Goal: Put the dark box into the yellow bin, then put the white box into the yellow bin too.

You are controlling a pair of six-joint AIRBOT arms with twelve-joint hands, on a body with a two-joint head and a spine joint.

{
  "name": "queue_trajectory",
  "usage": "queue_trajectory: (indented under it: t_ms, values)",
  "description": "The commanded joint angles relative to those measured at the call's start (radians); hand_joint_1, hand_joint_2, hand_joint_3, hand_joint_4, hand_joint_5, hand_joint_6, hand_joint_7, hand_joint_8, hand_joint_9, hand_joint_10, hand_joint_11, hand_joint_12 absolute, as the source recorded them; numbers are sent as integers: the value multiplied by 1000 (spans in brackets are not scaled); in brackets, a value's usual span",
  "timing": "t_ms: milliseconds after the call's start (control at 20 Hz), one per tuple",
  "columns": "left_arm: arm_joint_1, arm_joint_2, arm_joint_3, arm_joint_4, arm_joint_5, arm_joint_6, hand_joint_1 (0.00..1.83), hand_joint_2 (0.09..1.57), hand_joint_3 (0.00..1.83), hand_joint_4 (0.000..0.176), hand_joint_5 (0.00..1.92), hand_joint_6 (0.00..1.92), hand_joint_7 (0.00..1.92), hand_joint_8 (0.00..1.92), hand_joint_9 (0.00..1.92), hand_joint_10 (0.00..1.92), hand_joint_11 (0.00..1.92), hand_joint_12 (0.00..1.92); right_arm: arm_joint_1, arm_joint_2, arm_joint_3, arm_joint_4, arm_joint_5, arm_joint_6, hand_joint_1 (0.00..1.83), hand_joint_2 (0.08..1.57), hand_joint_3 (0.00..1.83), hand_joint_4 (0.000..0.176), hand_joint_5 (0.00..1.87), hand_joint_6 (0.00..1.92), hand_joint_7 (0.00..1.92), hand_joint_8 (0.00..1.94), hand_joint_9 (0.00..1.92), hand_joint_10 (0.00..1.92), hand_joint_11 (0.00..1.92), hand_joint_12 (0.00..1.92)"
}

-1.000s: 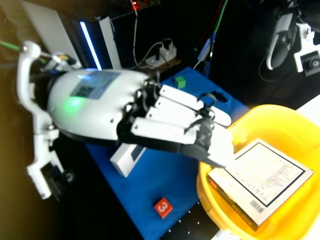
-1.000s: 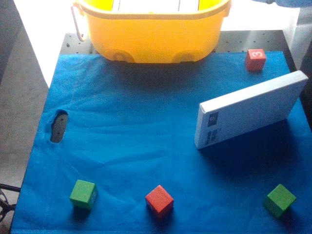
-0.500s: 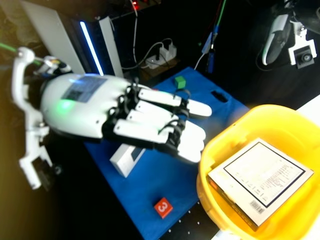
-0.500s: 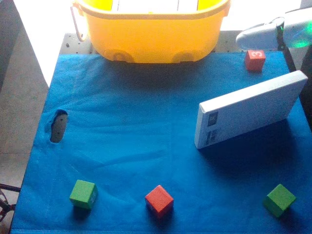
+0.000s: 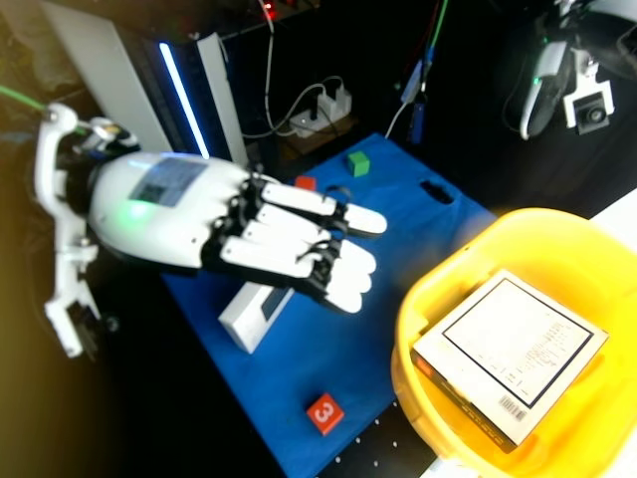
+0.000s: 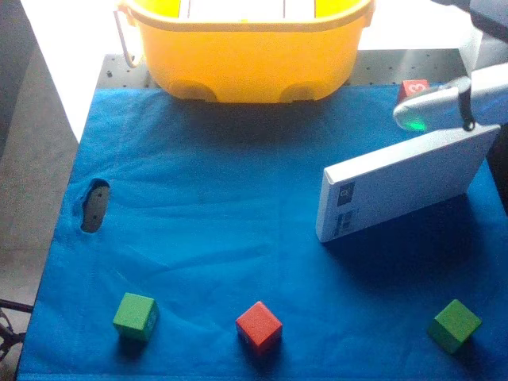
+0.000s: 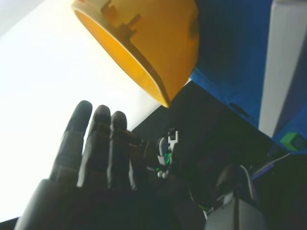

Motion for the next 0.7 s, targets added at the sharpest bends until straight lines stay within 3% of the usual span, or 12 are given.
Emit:
queue_trajectory:
  t_ms: [0,50,100,250,300,350,400,450,500,550,600,650]
  values:
    - [-3,1,-2,-44,-93,-2,1151,773,4,62,379,0,347,1,287,0,93,239,8,3,-5,17,116,3,191,927,10,0,16,6,246,6,228,2,5,466]
    - [-1,2,-3,-44,-91,-2,1174,776,3,53,361,0,326,0,255,0,83,241,5,7,-12,17,116,3,197,884,5,11,14,0,245,0,228,0,67,340]
    - [1,2,-4,-44,-91,-2,1162,769,0,57,348,0,322,0,242,0,91,249,2,9,-16,17,116,3,218,900,4,0,33,2,278,4,268,4,134,254]
    - [3,4,-5,-47,-89,-3,1106,773,5,71,342,0,328,4,261,9,53,330,-17,15,-28,16,116,3,217,888,0,0,23,0,265,0,263,0,171,163]
    - [3,8,-8,-50,-90,-3,1046,783,0,78,327,0,314,2,263,1,92,255,-26,15,-31,16,116,3,216,899,0,2,10,0,255,0,258,0,171,157]
    - [2,17,-14,-59,-95,-3,992,738,0,72,371,0,323,0,266,0,195,120,-39,15,-35,16,116,3,226,904,0,0,19,5,277,9,292,13,193,158]
    - [-1,24,-18,-65,-98,-3,992,738,0,72,371,0,323,0,266,0,195,120,-46,15,-37,16,116,3,226,904,0,0,19,5,277,9,292,13,193,158]
    - [-5,30,-21,-69,-100,-3,897,741,2,94,303,1,247,0,138,0,68,57,-51,15,-39,17,116,3,226,865,0,12,36,1,314,4,325,7,230,144]
    - [-10,38,-26,-71,-102,-3,871,758,0,83,288,0,215,0,157,16,13,311,-57,15,-43,17,116,3,229,860,0,12,40,1,317,1,326,3,230,138]
    - [-15,50,-36,-71,-103,-3,885,777,0,92,273,2,162,7,166,12,2,479,-63,16,-46,17,116,3,221,872,5,9,42,1,315,0,325,2,224,132]
    - [-22,61,-46,-71,-105,-2,905,804,3,90,251,2,139,2,151,3,0,456,-67,19,-50,17,116,3,208,863,1,15,44,1,322,3,336,6,230,133]
    - [-27,71,-54,-71,-105,-2,907,848,10,155,311,14,155,4,104,4,0,358,-69,21,-53,18,116,3,214,855,0,14,48,3,310,0,318,0,226,130]
